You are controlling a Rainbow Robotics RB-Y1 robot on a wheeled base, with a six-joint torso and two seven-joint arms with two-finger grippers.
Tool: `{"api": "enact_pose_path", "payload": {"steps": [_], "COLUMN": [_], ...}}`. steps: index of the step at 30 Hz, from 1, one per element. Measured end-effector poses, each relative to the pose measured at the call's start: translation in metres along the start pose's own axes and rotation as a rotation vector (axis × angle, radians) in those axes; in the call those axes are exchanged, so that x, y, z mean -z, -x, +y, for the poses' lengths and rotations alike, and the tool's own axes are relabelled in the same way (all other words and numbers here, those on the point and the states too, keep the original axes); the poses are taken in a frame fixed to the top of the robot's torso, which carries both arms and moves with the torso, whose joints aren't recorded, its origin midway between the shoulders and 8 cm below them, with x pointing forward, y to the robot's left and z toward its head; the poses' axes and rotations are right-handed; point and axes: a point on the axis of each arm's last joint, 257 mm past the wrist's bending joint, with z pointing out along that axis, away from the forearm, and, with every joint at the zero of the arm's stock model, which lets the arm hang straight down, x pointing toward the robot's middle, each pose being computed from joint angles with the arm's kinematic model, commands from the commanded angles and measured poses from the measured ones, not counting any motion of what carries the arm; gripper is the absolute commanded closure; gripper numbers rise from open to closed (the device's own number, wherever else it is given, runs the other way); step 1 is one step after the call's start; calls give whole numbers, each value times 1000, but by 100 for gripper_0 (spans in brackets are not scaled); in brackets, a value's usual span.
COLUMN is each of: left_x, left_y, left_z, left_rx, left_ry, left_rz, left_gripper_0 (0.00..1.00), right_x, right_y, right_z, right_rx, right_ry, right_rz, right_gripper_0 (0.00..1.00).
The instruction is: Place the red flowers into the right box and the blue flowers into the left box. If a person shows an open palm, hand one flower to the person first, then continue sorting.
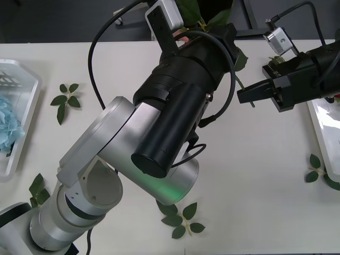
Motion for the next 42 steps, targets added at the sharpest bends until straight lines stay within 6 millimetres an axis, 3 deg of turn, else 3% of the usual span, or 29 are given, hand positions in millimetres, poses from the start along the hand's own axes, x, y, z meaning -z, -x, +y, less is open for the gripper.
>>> {"api": "enact_pose_path", "payload": {"steps": [13,16,19,23,27,33,37,42], "left_x": [0,0,0,0,0,0,0,0], "left_y": [0,0,0,0,0,0,0,0], "left_z": [0,0,0,0,0,0,0,0], "left_rx": [0,0,0,0,0,0,0,0], "left_ry": [0,0,0,0,0,-1,-1,-1], "left_rz": [0,0,0,0,0,0,0,0], "left_gripper_0": [0,0,0,0,0,0,0,0], "right_x": [4,12,28,50,57,49,44,33], "right_y": [-3,-5,-1,24,56,107,135,162], "right_z": [-8,-27,-59,-98,-126,-153,-167,-173], "right_rx": [-19,-38,-47,-41,-20,-4,99,172], "right_ry": [-17,-73,-182,-323,-427,-511,-603,-644], "right_rz": [-4,-12,-46,-150,-281,-477,-541,-601], "right_gripper_0": [100,100,100,100,100,100,100,100]}}
